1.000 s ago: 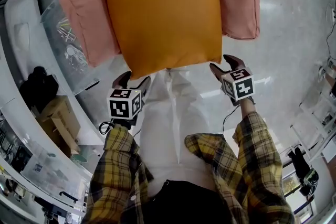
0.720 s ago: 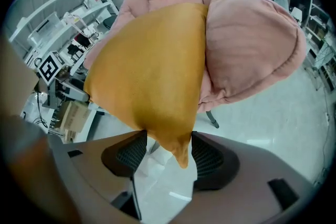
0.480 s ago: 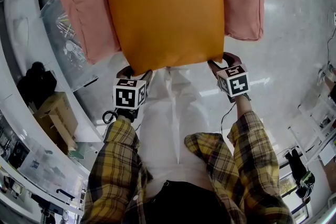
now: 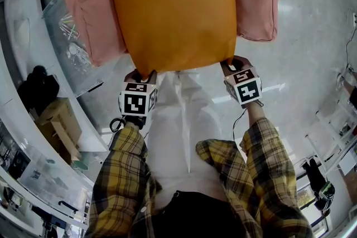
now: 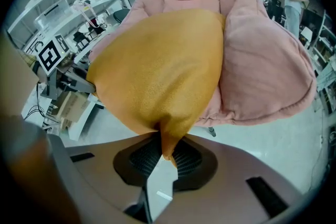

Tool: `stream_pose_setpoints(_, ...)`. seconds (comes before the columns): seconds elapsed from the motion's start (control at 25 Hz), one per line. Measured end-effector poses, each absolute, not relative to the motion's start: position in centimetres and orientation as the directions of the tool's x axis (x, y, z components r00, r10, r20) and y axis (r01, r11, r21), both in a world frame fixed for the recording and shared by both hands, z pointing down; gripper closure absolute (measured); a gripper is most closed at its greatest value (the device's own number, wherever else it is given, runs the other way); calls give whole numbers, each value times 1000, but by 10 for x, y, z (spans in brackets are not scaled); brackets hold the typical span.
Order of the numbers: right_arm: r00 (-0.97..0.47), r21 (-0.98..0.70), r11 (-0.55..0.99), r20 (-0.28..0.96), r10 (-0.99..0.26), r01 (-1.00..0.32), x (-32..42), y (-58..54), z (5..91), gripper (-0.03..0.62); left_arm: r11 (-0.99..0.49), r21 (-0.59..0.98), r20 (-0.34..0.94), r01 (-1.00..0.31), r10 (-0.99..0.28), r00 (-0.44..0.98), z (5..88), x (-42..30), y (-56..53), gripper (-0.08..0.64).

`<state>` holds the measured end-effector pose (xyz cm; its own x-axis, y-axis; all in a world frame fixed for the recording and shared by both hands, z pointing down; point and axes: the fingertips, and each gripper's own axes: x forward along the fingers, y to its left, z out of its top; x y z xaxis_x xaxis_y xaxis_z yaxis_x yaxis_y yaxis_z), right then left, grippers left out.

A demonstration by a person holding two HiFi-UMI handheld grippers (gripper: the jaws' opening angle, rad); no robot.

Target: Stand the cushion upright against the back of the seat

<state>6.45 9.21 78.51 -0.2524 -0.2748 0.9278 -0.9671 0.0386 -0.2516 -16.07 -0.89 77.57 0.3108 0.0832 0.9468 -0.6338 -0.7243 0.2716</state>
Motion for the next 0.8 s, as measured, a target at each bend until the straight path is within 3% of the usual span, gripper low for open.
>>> stream_pose_setpoints(0.8, -227, -251, -12, 894, -387, -968, 56, 85, 684, 545, -699, 269, 915, -662, -30, 403, 676, -162, -23, 482)
